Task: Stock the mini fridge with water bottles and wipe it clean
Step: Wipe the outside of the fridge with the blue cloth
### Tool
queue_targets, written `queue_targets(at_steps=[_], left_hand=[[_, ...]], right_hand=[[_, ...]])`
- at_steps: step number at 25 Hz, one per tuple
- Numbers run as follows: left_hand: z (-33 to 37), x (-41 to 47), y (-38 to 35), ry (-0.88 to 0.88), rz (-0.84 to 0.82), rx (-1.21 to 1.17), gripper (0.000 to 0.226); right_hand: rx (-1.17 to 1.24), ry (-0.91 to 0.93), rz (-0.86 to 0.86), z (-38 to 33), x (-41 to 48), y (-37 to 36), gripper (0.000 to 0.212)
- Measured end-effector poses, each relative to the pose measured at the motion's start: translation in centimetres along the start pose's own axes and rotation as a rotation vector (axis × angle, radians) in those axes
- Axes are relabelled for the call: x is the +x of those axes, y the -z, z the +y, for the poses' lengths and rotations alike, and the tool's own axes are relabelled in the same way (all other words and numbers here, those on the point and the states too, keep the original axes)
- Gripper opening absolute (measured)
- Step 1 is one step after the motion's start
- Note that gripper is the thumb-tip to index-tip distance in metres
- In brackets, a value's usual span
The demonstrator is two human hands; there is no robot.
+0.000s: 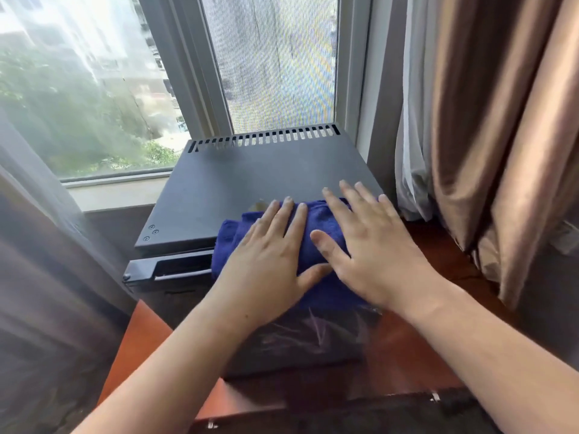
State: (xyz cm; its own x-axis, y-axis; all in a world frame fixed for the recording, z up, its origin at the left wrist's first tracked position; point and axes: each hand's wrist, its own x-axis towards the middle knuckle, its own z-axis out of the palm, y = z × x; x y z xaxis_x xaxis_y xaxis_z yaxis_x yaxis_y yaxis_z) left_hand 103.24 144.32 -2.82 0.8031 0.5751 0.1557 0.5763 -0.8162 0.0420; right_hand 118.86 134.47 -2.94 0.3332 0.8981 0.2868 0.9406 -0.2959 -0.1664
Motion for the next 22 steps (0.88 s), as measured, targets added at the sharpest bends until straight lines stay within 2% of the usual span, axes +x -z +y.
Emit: queue_targets(at_steps=[3, 6, 12, 18, 19, 21, 22], left_hand=[[1.1, -1.4, -1.8, -0.009, 0.145, 0.064, 0.083], [2.0, -2.6, -2.9, -0.005, 0.278, 0.04, 0.074], [3.0, -3.9, -4.4, -0.065, 0.405, -0.059, 0.058], [4.4, -2.4, -4.2, -0.039, 0.449, -0.224, 0.049], [4.7, -2.5, -4.4, -0.044, 0.459, -0.233, 0.047], [5.1, -2.6, -5.0, -0.038, 0.492, -0.263, 0.043], [5.3, -2.6, -5.3, -0.029, 0.509, -0.284, 0.041]], right_hand=[[-0.123, 0.006, 0.071, -0.1, -2.4, -2.1, 0.072], [-0.054, -0.006, 0.182, 0.0, -4.0, -2.9, 0.063], [0.097, 0.047, 0.368, 1.3, -6.5, -4.4, 0.054], [0.269, -0.087, 0.567, 2.2, -7.9, -5.8, 0.053], [0.309, -0.129, 0.625, 2.3, -8.3, -5.6, 0.046], [0.451, -0.245, 0.751, 2.1, -9.0, -5.2, 0.02], [0.534, -0.334, 0.79, 2.0, -9.2, -5.1, 0.021]])
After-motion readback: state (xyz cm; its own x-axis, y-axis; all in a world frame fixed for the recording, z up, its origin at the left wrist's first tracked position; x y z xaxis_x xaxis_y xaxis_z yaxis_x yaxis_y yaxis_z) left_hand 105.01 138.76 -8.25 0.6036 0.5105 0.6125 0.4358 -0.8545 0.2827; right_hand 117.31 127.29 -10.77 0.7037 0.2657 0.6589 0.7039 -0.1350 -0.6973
